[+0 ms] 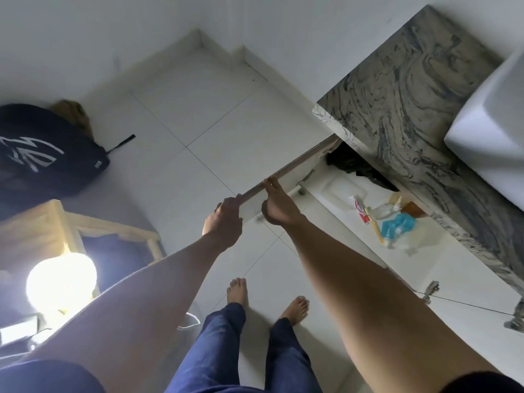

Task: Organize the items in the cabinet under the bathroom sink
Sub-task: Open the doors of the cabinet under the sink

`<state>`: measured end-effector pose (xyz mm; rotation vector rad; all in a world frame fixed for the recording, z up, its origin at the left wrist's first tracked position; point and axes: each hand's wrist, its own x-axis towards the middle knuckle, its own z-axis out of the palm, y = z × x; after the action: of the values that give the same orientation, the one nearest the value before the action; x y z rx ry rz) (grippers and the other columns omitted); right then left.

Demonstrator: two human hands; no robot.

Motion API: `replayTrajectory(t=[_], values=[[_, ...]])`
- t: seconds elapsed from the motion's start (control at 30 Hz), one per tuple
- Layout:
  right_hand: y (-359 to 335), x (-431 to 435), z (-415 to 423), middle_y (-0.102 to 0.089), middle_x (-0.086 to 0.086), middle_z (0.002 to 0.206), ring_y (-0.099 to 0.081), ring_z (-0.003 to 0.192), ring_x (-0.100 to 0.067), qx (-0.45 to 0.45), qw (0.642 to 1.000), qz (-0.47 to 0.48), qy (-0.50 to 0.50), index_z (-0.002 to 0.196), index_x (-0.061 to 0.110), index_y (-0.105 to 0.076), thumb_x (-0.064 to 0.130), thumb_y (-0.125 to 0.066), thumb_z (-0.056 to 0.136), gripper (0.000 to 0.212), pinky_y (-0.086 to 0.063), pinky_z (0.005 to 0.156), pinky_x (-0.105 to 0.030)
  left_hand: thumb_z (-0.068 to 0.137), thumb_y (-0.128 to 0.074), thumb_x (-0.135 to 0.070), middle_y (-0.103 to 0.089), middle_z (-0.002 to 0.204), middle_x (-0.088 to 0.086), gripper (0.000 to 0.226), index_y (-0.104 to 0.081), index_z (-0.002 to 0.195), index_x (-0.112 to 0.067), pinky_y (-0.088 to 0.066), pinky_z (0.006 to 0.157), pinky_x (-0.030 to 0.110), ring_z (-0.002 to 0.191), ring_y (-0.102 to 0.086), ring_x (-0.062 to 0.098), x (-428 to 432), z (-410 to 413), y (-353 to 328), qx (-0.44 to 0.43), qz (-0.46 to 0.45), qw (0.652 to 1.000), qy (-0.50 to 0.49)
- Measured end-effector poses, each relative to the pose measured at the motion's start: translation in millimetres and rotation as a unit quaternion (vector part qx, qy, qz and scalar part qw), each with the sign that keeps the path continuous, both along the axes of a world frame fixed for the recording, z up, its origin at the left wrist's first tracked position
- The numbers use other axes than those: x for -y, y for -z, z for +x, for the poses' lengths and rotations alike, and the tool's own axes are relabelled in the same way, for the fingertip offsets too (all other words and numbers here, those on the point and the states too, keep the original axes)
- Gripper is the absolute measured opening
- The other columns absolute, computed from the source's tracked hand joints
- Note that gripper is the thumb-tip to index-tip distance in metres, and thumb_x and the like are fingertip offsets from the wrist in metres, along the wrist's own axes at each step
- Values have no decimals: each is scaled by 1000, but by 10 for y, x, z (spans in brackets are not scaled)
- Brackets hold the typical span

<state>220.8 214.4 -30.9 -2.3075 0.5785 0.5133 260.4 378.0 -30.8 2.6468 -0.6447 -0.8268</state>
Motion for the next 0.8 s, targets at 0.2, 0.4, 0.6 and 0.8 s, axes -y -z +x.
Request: replayTrajectory(t=[0.2, 0.4, 0.6, 0.8], values=[[-50, -64, 85, -14, -4, 165, -35, 144, -27, 0, 1000, 8, 31, 155, 8, -24, 0, -39, 96, 62, -37, 111, -43, 92, -65, -28, -26, 156, 5, 81, -17, 155, -15, -34, 113, 42, 141, -33, 27, -108, 30, 34, 18, -4, 998, 58], [20, 69, -329, -4, -4, 168, -9, 154, -19, 7, 998, 1, 65, 159, 11, -12, 5, -34, 101, 63, -27, 116, -34, 90, -64, -42, -13, 162, 9, 82, -20, 153, -12, -21, 121, 47, 150, -13, 29, -26, -72, 47, 80, -2, 991, 110], [213, 373, -1057, 2, 2, 168, -15, 152, -15, -46, 978, -6, 202, 160, 19, -6, 11, -33, 102, 64, -28, 115, -34, 95, -57, -45, -4, 167, 7, 79, -17, 158, -18, -4, 126, 43, 155, 2, 27, 351, -297, 68, 92, -42, 979, 179], [367, 718, -2100, -1, -5, 168, -5, 154, -16, -61, 957, -34, 282, 159, 10, -6, 11, -33, 105, 61, -17, 118, -25, 97, -53, -48, 0, 167, 6, 80, -12, 158, -18, -3, 126, 42, 155, 4, 25, 931, -885, 138, 60, -6, 966, 253]])
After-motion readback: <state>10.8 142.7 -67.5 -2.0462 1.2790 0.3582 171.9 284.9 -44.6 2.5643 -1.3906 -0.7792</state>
